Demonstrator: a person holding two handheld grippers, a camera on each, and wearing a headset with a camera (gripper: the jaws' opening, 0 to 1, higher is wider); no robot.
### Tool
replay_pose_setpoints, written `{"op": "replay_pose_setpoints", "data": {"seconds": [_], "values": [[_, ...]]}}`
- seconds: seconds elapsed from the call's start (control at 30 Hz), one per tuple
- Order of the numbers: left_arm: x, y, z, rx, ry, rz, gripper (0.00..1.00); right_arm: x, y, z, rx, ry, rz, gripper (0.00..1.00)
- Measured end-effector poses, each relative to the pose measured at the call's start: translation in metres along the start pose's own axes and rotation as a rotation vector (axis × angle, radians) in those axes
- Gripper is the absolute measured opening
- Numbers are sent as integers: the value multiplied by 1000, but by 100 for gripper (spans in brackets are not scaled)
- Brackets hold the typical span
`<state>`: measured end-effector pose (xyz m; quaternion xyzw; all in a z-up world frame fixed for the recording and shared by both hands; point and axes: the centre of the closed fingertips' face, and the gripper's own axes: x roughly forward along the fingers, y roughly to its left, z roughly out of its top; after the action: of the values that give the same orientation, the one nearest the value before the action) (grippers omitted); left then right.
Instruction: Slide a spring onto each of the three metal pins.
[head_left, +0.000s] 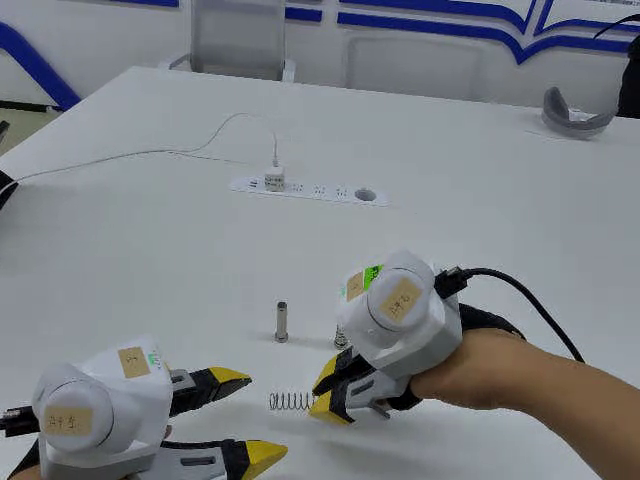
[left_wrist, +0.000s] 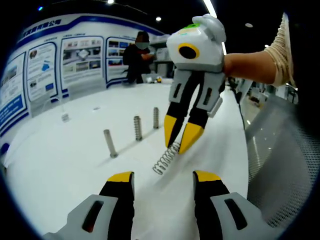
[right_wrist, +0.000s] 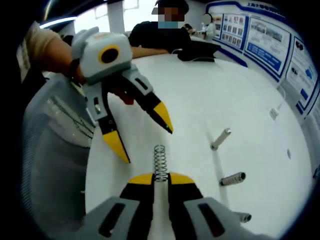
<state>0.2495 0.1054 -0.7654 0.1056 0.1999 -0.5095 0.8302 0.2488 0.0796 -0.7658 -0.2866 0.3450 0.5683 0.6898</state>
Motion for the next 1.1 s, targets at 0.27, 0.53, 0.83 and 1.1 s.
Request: {"op": "replay_pose_setpoints", "data": {"seconds": [0.27,0.53,0.83,1.1], "values": [[0,-4,4,62,-14,-15,34,-1,7,6,-31,10,30,11],[2,-8,3,99,-17,-26,24,-2,14,11,-56,14,49,11],[2,-9,4,127,-17,-26,13,-7,17,17,-65,8,53,11],[3,-9,3,129,-18,-28,12,-13,16,30,-73,-25,43,11]]}}
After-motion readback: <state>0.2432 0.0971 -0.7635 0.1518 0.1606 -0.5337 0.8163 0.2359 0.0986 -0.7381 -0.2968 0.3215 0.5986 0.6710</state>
